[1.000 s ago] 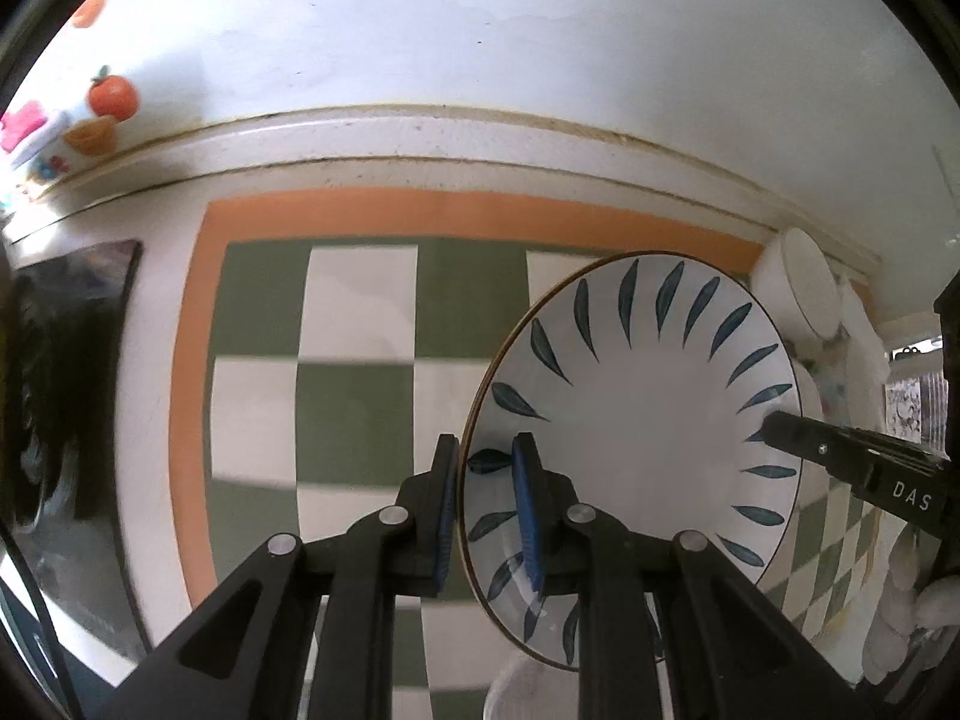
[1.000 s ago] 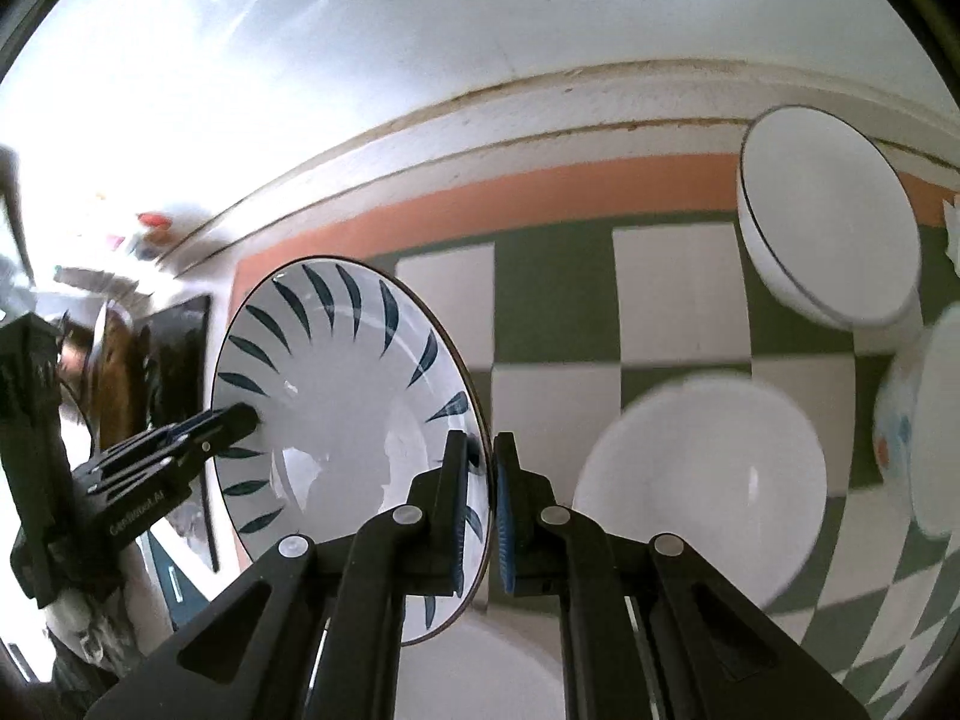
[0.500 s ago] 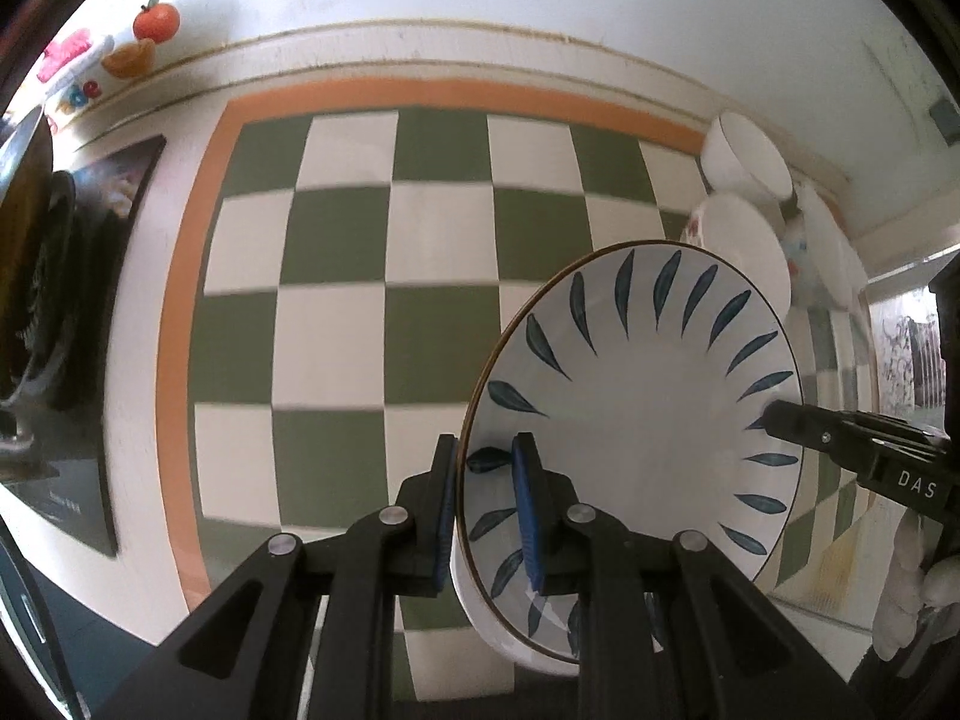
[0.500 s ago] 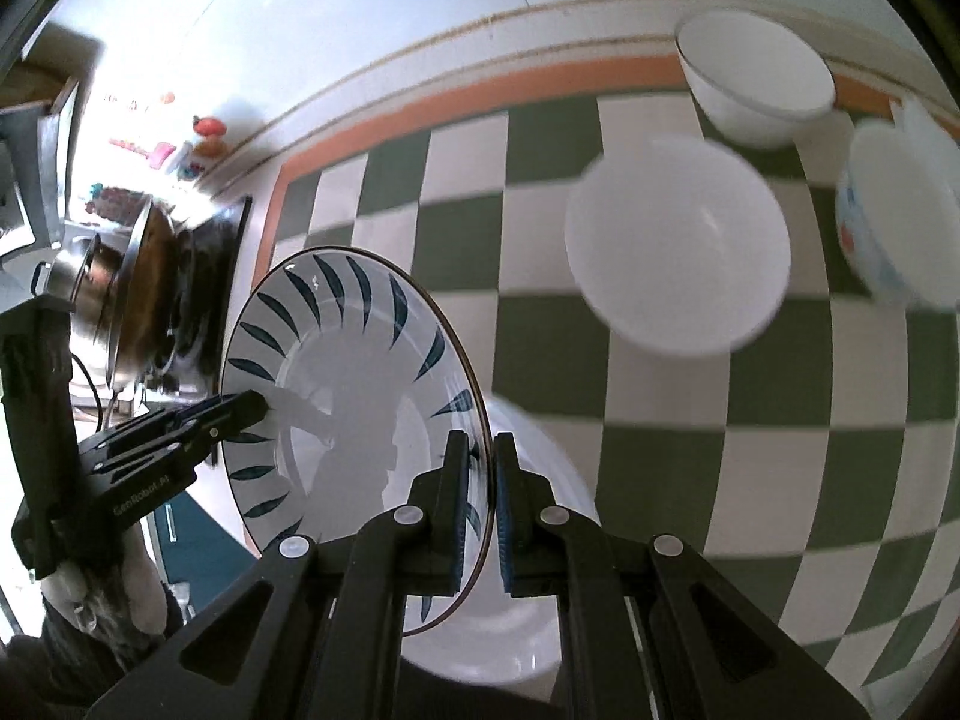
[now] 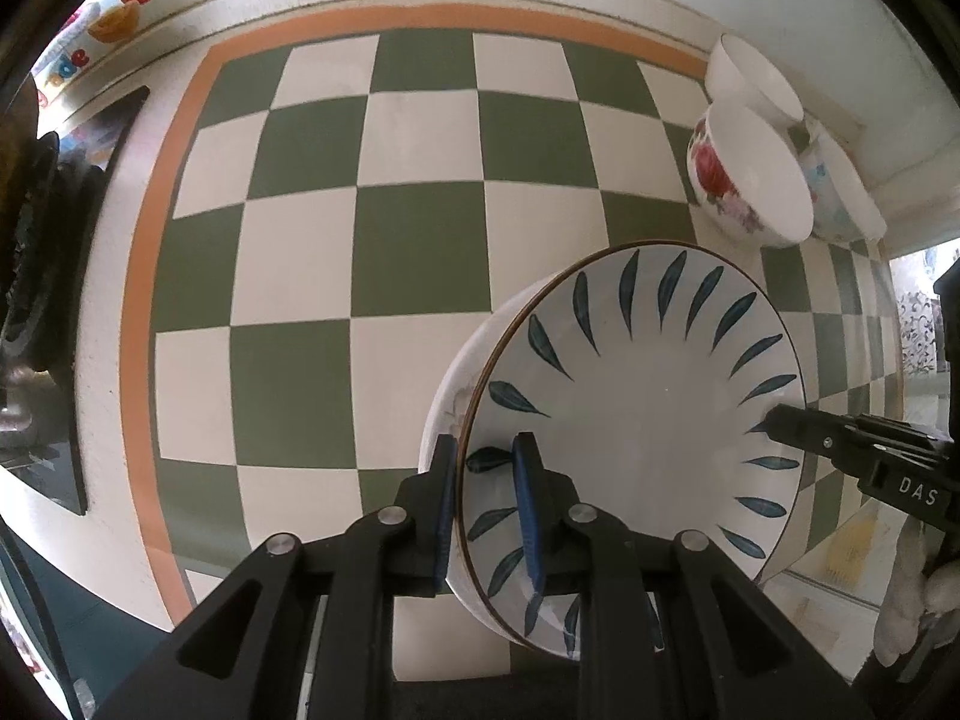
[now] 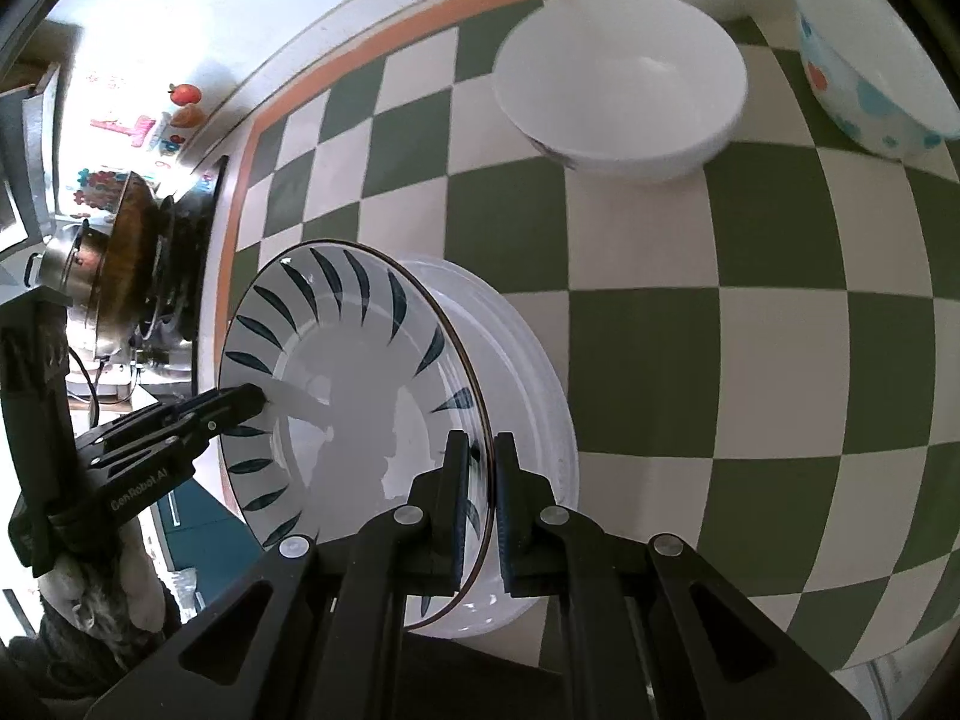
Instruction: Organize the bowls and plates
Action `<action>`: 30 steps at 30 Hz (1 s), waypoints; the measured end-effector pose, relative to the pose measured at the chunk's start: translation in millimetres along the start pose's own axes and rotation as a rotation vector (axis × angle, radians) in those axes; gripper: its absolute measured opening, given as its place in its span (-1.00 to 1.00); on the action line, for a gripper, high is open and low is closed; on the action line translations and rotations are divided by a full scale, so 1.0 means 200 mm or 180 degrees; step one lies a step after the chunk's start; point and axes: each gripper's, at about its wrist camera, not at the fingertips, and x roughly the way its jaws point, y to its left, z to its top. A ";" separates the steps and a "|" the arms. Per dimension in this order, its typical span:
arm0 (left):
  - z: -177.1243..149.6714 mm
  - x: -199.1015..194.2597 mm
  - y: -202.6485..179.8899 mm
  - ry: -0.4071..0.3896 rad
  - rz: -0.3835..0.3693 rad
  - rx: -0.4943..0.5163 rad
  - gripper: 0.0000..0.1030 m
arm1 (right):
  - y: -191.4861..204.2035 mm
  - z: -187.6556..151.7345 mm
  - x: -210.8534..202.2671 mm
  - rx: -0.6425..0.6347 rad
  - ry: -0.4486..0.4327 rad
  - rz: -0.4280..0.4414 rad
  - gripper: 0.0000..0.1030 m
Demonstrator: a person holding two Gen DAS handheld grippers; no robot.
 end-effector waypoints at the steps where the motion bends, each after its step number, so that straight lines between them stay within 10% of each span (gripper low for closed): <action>1: 0.00 0.01 -0.01 0.0018 0.0009 0.0013 -0.67 | -0.01 0.00 0.01 0.0015 0.0004 -0.0004 -0.81; 30: 0.01 0.14 -0.03 0.0217 0.0116 -0.0098 -0.58 | 0.02 0.02 0.14 0.0020 0.0122 -0.0177 -0.65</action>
